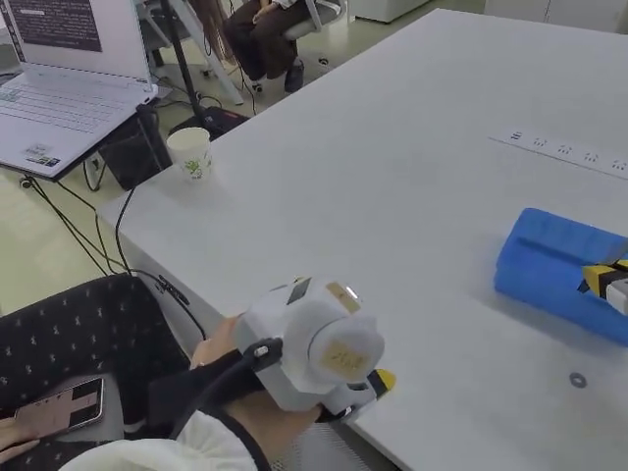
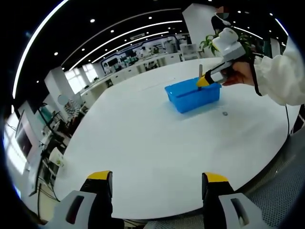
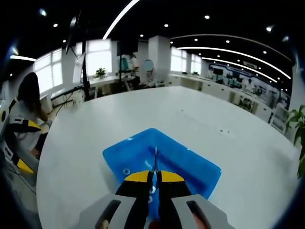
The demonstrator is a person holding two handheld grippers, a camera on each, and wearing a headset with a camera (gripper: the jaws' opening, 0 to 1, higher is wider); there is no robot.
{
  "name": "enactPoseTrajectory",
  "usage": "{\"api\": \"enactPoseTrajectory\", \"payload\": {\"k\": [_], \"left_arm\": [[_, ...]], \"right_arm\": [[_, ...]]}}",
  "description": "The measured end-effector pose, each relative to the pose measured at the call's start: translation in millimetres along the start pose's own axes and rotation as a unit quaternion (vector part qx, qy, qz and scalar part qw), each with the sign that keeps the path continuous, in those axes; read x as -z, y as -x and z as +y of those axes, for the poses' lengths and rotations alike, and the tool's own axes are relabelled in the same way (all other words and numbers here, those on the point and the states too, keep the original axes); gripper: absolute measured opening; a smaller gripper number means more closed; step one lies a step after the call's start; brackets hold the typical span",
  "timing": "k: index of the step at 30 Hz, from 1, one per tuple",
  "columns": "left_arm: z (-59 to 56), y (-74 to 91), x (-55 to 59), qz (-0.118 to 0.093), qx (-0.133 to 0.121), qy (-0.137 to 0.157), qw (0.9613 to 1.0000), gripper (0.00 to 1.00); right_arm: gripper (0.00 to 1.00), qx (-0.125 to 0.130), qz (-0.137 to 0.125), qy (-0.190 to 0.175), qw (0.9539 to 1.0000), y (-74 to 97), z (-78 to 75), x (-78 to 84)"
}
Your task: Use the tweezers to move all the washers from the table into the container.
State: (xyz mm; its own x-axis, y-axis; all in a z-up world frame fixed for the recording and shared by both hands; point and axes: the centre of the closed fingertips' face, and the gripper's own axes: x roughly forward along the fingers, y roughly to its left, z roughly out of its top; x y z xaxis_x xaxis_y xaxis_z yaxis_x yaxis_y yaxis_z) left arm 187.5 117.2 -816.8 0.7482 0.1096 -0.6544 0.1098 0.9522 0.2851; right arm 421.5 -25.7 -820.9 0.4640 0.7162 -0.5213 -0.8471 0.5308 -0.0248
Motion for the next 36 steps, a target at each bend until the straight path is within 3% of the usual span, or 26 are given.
{"api": "enactPoseTrajectory", "payload": {"k": [22, 36], "left_arm": [[0.3, -0.4, 1.9, 0.005, 0.000, -0.002, 1.0000, 0.77], [-0.1, -0.4, 0.9, 0.004, 0.001, -0.003, 1.0000, 0.77]], "right_arm": [[0.03, 0.002, 0.002, 0.010, 0.9999, -2.1, 2.2, 0.7], [0.03, 0.003, -0.022, -0.031, 0.9993, 25.0, 4.1, -13.7]]}}
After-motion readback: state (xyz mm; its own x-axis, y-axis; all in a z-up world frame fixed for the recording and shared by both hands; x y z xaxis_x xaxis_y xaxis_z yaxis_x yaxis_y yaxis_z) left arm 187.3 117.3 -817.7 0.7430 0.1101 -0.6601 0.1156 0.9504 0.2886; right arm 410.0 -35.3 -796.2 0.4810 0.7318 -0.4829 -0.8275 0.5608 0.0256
